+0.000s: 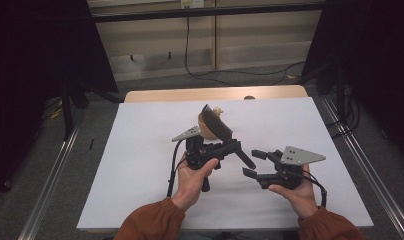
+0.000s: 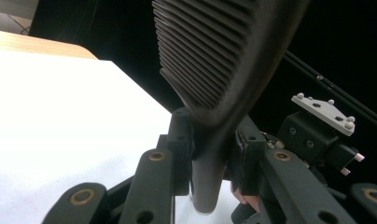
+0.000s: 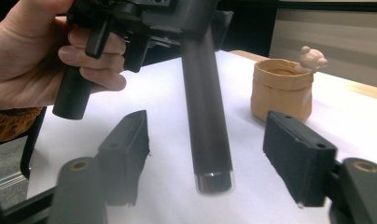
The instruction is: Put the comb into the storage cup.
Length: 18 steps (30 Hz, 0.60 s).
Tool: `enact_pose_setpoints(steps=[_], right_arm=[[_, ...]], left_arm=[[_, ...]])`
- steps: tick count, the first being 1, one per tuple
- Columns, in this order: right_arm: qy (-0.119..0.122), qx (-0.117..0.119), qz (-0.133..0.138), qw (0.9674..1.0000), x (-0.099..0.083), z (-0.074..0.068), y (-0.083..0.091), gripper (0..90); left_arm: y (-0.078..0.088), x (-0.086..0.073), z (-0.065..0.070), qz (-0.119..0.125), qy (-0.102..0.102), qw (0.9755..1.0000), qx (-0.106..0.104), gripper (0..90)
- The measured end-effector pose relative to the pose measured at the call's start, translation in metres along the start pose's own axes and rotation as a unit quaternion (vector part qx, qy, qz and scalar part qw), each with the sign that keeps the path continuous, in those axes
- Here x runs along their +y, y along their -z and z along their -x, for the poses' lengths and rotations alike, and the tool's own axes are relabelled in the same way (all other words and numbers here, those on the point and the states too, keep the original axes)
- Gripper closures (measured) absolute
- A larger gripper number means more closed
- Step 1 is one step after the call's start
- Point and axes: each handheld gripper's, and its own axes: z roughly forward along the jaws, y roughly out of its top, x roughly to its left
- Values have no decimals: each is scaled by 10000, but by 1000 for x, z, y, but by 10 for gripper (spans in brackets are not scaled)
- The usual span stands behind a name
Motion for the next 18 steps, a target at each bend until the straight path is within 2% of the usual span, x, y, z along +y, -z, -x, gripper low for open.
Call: enact_pose_setpoints(steps=[3, 5, 8, 11, 15, 18], right_arm=[[-58, -84, -15, 9999, 0, 0, 0, 209], [-63, -109, -24, 9999, 0, 1, 1, 202], [-147, -221, -40, 9996, -1, 1, 2, 128], [-223, -316, -101, 9992, -2, 3, 5, 146], [-325, -401, -34, 9987, -2, 4, 9, 104], [-352, -511, -29, 9981, -2, 3, 11, 89]], left_arm=[[2, 1, -2, 18, -10, 10000, 45, 731], [3, 2, -4, 23, -11, 10000, 87, 731], [5, 3, -5, 48, -14, 9999, 140, 731], [7, 4, -6, -28, -62, 9997, 216, 731], [10, 6, -6, -37, -128, 9994, 306, 731], [13, 8, -6, -47, -260, 9990, 371, 731]])
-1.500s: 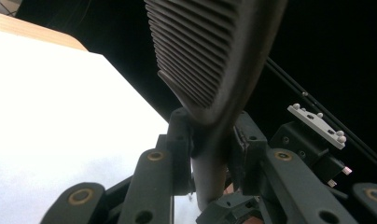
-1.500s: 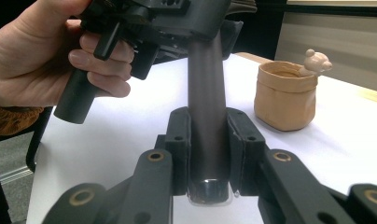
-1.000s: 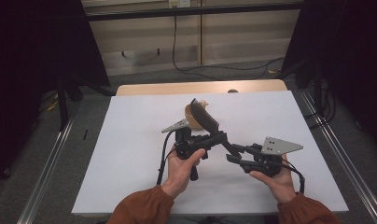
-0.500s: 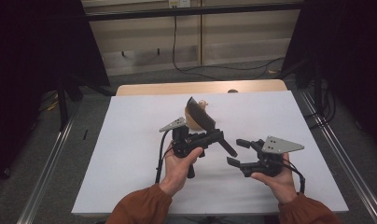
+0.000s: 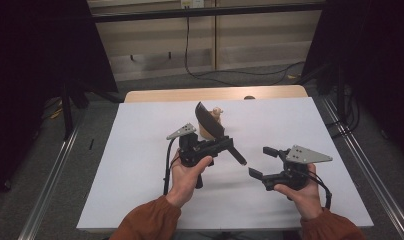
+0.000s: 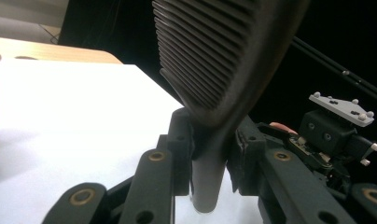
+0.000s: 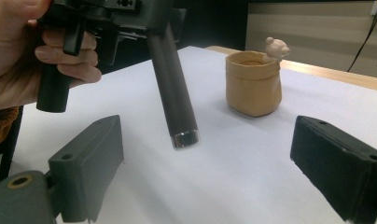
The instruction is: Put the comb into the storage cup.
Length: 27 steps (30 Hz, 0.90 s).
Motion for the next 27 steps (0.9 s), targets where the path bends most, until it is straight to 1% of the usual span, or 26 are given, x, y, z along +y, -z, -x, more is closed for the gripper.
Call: enact_pose_setpoints(steps=[2, 3, 6, 7, 10, 12, 13, 14, 16, 19, 21, 22, 23, 24, 26, 27], right_arm=[[0, -58, 1, 10000, 0, 0, 1, 81], [37, -104, 2, 9999, 1, 0, 2, 72], [47, -207, 23, 9998, 3, 1, 5, 48], [19, -267, 50, 9996, 3, 1, 6, 44], [9, -327, 97, 9994, 3, 1, 9, 34], [-16, -405, 128, 9991, 2, 2, 11, 36], [-30, -437, 130, 9990, 2, 2, 12, 36], [-35, -513, 160, 9986, 1, 2, 13, 36], [-44, -635, 163, 9978, 0, 2, 16, 36], [-4, -768, 205, 9968, -1, 3, 20, 36], [-22, -908, 221, 9956, -2, 4, 22, 36], [6, -1045, 219, 9943, -2, 4, 23, 34], [87, -1202, 239, 9924, -3, 4, 24, 31], [89, -1315, 272, 9909, -4, 3, 25, 28], [115, -1470, 324, 9885, -5, 3, 27, 25], [162, -1570, 358, 9868, -6, 3, 29, 23]], left_arm=[[1, 0, 0, 18, -4, 10000, 52, 731], [2, 0, 0, 10, -33, 9999, 98, 731], [3, 1, -2, -13, -106, 9997, 204, 731], [4, 2, -2, -10, -157, 9996, 240, 731], [5, 2, -3, 9, -220, 9992, 320, 731], [6, 2, -3, 6, -211, 9990, 395, 731], [7, 2, -4, -18, -241, 9987, 451, 731], [7, 3, -4, -40, -306, 9984, 478, 731], [8, 3, -4, -50, -367, 9979, 525, 731], [10, 5, -3, -54, -475, 9971, 598, 731], [11, 8, -3, -52, -535, 9967, 606, 731], [13, 9, -3, -32, -545, 9967, 601, 731], [14, 11, -4, -35, -570, 9966, 596, 731], [15, 12, -4, -31, -576, 9964, 616, 731], [18, 15, -4, -24, -659, 9957, 648, 731], [19, 16, -4, -3, -715, 9950, 692, 731]])
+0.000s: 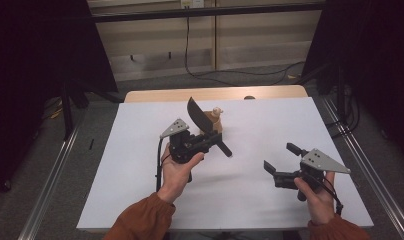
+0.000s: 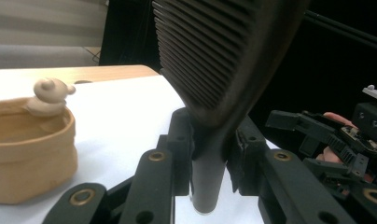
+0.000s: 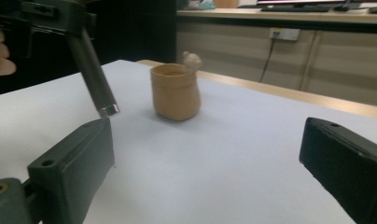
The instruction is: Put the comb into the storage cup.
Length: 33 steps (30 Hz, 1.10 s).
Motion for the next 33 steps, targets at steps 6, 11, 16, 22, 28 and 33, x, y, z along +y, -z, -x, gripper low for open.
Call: enact_pose_setpoints(steps=[6, 11, 16, 22, 28, 33], right_arm=[[-26, -195, 92, 9998, -5, 5, 6, 9], [-121, -218, 107, 9996, -8, 8, 9, 1], [-109, -360, 118, 9992, -9, 10, 16, 7], [-88, -555, 157, 9983, -13, 12, 26, 9], [-170, -659, 127, 9976, -17, 15, 37, 3], [-61, -692, 154, 9975, -20, 14, 39, 1]], left_arm=[[6, 7, -2, 102, -74, 9999, 92, 731], [8, 10, -8, 105, -195, 9992, 339, 731], [8, 12, -17, 52, -242, 9984, 499, 731], [9, 22, -20, 51, -381, 9974, 616, 731], [9, 29, -25, 77, -419, 9965, 722, 731], [10, 34, -31, 106, -433, 9953, 854, 731]])
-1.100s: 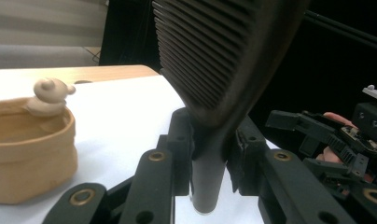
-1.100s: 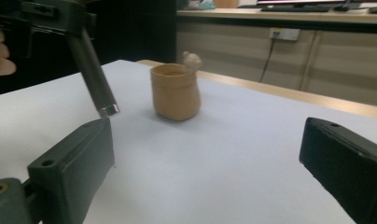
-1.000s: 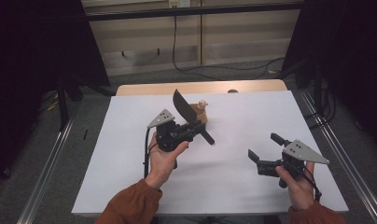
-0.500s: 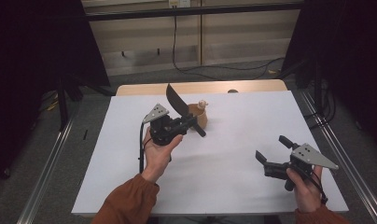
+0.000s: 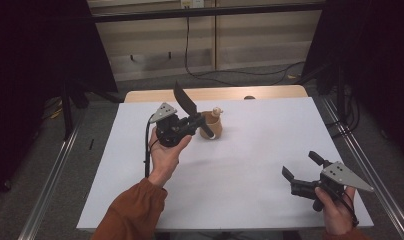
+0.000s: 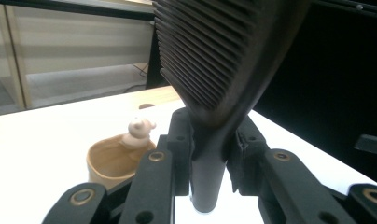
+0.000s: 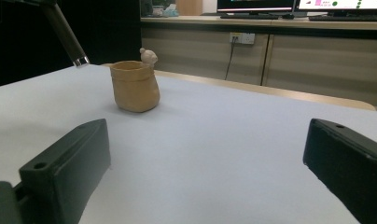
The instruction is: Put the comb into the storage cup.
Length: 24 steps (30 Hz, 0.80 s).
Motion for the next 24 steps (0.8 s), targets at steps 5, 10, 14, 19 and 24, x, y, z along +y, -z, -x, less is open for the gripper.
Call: enact_pose_setpoints(steps=[5, 10, 14, 19, 24], right_arm=[[-17, -3, -21, 10000, -4, -2, -2, 0], [71, 82, -8, 9999, -6, -4, -3, 0], [97, 43, -34, 9999, -7, -4, -4, 0], [111, 3, 21, 9999, -7, -3, -4, 0], [132, 49, 21, 9999, -8, -4, -4, 0]], left_arm=[[-3, 3, -8, 40, 24, 9999, 108, 731], [-6, 4, -11, 36, 9, 9999, 159, 731], [-9, 4, -13, 41, 36, 9998, 167, 731], [-12, 6, -9, 29, 32, 9999, 152, 731], [-15, 9, -6, 41, -70, 9997, 242, 731]])
